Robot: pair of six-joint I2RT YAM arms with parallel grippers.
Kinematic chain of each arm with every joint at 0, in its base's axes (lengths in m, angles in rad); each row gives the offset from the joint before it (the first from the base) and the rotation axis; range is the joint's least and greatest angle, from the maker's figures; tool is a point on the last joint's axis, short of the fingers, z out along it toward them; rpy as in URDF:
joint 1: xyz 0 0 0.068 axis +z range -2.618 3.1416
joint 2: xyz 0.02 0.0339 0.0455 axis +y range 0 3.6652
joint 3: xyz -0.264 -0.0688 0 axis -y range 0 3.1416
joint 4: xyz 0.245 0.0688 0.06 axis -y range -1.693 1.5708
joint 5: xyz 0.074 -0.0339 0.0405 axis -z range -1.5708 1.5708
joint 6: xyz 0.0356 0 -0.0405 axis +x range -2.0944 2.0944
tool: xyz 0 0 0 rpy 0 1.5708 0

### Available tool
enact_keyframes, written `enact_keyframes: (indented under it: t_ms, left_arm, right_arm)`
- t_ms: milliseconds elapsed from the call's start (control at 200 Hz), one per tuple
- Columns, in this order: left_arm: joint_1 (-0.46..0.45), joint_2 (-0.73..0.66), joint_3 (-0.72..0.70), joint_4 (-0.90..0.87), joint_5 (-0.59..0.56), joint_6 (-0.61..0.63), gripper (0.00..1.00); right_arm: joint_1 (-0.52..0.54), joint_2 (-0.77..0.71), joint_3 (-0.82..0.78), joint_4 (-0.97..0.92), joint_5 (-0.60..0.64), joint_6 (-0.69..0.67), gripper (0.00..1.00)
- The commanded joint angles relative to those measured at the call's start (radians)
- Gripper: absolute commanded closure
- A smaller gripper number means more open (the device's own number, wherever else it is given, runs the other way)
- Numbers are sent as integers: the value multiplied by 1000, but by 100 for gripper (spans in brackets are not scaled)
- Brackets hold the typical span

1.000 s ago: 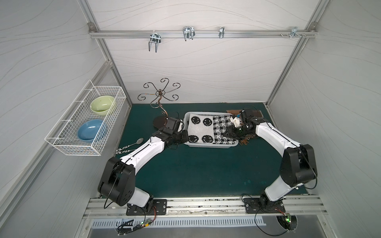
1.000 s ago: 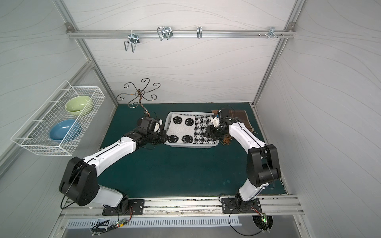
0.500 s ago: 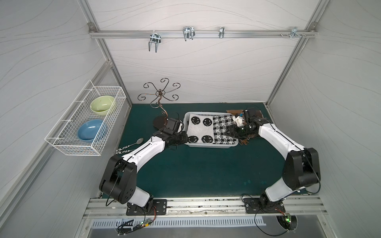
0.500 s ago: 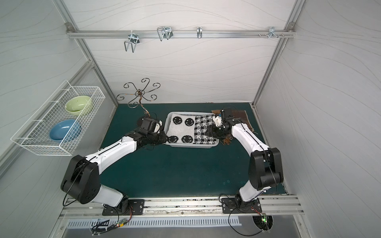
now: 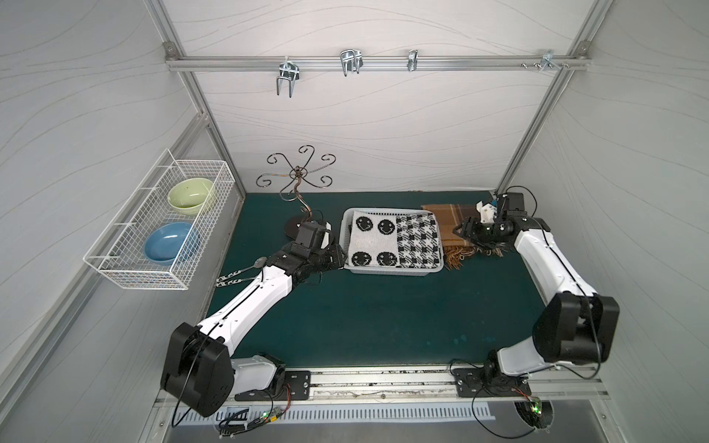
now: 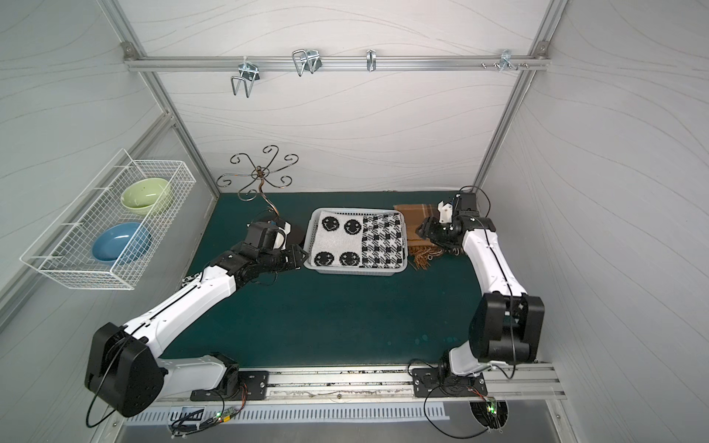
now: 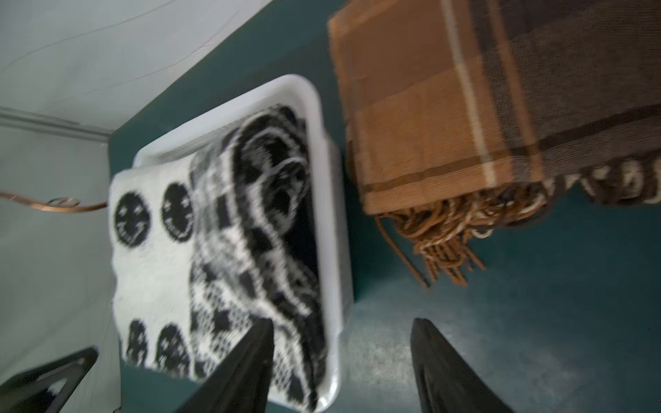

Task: Put the folded scarf in the basket
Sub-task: Place the scarf in the basket, then move the scarf to the center of the board.

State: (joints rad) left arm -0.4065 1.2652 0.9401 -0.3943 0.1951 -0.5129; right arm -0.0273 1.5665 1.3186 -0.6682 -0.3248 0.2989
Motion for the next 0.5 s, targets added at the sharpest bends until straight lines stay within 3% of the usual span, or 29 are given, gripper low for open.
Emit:
enact_keyframes:
  t_ms: [0,75,265,495]
  left_arm:
    - [5,-33,-41,25,4,-3,56]
    - [5,-56,-72,42,6,-10,57]
    - [-24,-78,-156,117,44,-42,62]
    - [-31,-148,-200,89,37,-27,62]
  right_arm:
    - [-12,133,92,-14,79,-6,39]
    - [-7,212,153,5,102,9,43]
    - [30,443,349,-10,153,-26,66]
    - [43,668,626,-222,216,-100,68]
